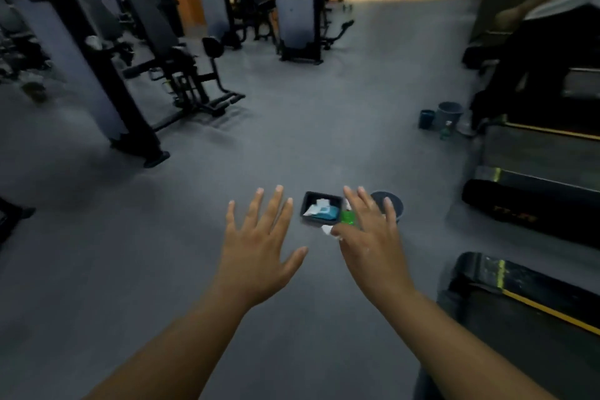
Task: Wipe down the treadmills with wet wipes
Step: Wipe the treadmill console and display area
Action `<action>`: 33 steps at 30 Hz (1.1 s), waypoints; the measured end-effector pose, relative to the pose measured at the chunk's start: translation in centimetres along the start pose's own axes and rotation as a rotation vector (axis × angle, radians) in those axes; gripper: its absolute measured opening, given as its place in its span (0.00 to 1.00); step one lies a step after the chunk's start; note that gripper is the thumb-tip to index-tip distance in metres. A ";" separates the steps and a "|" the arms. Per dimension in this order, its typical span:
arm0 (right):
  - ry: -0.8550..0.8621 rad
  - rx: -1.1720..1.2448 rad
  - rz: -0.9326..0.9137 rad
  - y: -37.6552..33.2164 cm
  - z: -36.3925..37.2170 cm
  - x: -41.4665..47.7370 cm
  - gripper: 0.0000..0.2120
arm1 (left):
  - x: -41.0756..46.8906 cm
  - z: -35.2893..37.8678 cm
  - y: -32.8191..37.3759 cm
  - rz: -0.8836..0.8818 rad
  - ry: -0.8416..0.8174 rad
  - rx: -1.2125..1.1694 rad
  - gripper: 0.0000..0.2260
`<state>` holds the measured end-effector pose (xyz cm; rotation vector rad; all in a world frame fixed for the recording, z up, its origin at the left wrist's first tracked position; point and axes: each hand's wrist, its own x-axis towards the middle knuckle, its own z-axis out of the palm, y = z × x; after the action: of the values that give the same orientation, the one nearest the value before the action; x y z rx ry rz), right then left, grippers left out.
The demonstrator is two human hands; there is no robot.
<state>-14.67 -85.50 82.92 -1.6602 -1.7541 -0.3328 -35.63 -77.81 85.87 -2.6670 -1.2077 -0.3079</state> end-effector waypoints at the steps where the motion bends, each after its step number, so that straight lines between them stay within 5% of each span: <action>1: 0.008 -0.040 0.036 1.5 -0.3 0.4 0.09 | 2.4 0.8 0.6 0.047 0.001 -0.016 0.36; 15: 0.037 -0.470 0.580 24.8 -5.7 1.0 0.12 | 31.9 10.0 20.3 0.636 0.028 -0.316 0.36; 25: 0.151 -0.786 1.020 32.2 -12.8 -1.5 0.08 | 43.2 10.3 37.3 1.191 0.035 -0.441 0.36; 33: 0.196 -1.025 1.297 32.0 -18.3 -3.8 0.05 | 43.6 7.4 50.0 1.581 0.076 -0.511 0.37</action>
<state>21.13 -94.93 85.32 -2.8978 0.0063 -0.7533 31.13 -77.06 85.77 -2.9658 1.2506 -0.4026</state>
